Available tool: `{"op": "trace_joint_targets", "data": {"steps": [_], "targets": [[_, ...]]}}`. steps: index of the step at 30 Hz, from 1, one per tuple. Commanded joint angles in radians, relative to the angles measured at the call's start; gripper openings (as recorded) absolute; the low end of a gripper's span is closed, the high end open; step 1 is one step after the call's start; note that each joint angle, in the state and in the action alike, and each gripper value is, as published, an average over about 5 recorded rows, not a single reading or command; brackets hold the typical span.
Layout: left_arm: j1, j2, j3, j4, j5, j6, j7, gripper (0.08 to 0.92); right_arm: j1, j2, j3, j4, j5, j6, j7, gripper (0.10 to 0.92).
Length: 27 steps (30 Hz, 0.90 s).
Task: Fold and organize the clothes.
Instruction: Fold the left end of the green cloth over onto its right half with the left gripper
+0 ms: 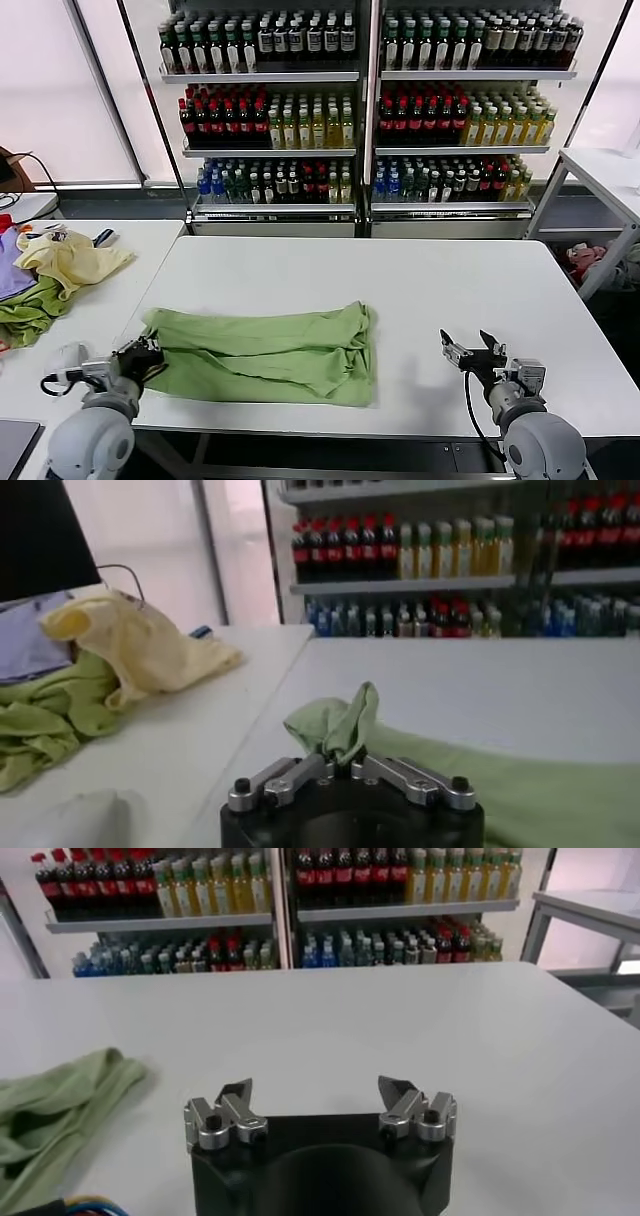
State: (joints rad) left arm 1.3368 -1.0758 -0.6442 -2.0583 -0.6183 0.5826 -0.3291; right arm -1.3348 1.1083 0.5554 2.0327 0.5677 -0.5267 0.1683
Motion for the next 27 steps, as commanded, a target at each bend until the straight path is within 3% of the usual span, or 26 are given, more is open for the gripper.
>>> {"op": "trace_joint_targets", "data": {"steps": [1,5,15,27], "targets": [[-0.013,-0.090,0.001,-0.218,-0.412,-0.002,-0.013,0.122,0.001,-0.001,-0.003,0.005,-0.008,0.004,-0.006,0.823],[-0.050,-0.178,0.100,-0.220,-0.458,-0.007,-0.012,0.122,0.004,0.002,-0.010,0.006,-0.018,0.005,-0.007,0.823],[-0.163,-0.307,0.333,-0.068,-0.369,-0.015,-0.025,0.122,0.024,0.014,-0.030,-0.013,-0.040,0.010,-0.010,0.823],[-0.256,-0.376,0.501,0.099,-0.254,-0.004,-0.030,0.122,0.046,0.014,-0.033,-0.038,-0.038,0.016,-0.013,0.823]]}}
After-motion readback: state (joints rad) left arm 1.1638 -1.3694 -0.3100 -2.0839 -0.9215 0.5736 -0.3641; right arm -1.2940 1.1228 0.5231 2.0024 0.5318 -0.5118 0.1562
